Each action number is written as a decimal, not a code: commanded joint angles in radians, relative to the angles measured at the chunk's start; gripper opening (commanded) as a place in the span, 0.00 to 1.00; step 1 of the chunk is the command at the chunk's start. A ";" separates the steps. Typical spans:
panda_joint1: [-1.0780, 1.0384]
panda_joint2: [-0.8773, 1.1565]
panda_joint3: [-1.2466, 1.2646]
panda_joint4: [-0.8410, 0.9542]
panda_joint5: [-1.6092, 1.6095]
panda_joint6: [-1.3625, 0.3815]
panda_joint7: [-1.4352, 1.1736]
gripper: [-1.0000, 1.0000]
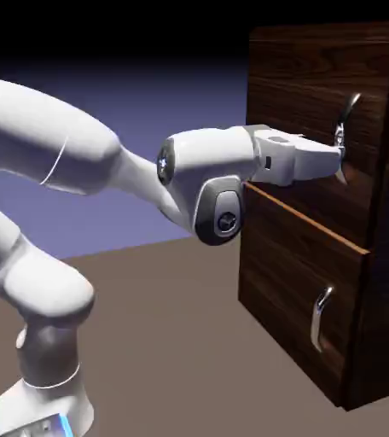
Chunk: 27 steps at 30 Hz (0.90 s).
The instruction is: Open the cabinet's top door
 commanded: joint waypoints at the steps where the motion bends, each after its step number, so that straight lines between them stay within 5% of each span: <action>1: 0.034 0.031 -0.024 0.027 0.005 0.010 0.009 0.50; 4: 0.129 0.120 -0.094 0.104 0.018 0.038 0.033 0.50; 5: 0.129 0.120 -0.094 0.104 0.018 0.038 0.033 0.00; 27: -0.547 -0.069 0.667 -0.234 0.599 0.047 -0.206 0.00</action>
